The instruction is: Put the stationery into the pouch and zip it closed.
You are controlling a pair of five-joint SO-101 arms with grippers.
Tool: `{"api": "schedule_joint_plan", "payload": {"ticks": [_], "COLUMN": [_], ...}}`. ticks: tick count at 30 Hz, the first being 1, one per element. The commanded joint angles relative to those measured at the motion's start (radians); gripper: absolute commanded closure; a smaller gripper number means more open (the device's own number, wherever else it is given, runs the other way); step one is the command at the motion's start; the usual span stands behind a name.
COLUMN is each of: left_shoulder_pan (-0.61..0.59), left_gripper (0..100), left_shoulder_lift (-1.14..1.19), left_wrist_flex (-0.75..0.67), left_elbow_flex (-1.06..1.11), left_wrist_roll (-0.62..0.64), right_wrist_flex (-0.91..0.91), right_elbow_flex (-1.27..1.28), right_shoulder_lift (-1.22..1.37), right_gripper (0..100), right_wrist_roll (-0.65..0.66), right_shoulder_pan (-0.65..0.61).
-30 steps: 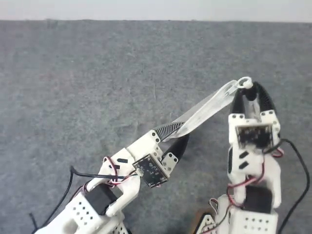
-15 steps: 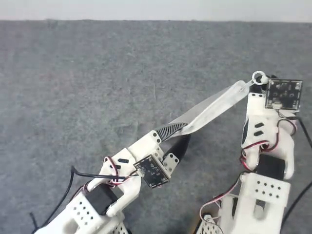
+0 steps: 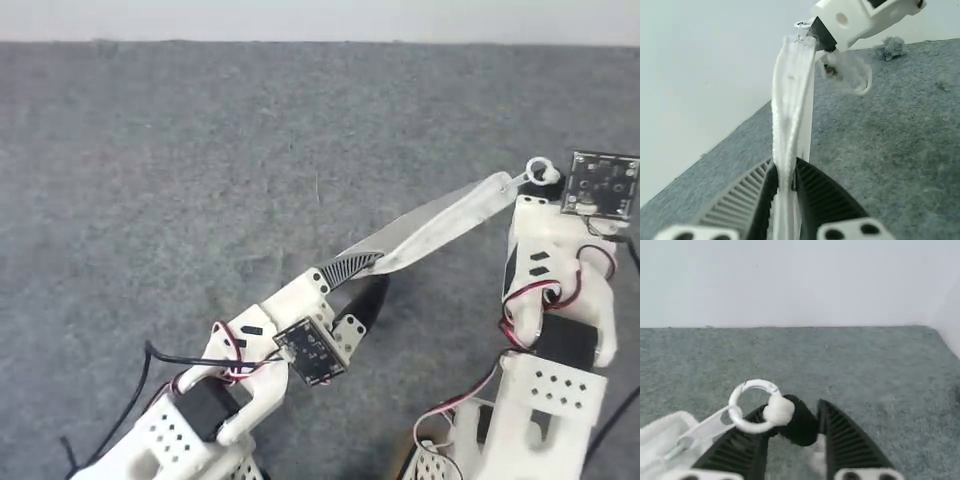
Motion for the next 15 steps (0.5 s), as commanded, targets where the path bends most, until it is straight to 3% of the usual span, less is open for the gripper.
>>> {"api": "schedule_joint_plan", "payload": {"ticks": [1,15], "left_shoulder_pan": [-0.015,-0.13], "left_gripper": [99,99], "left_shoulder_lift": [-0.009,-0.009], "left_wrist_flex": [0.032,0.032], "left_elbow_flex": [-0.018,-0.051], "left_wrist_roll": [-0.008,-0.006], "right_wrist_flex": [0.039,0.271], "right_elbow_flex": [-0.06,-0.025], "right_shoulder_lift": [0.03,-0.262], "right_gripper": [78.0,76.0], "right_wrist_roll": [-0.012,-0.015], "right_shoulder_pan": [-0.024,-0.271]}}
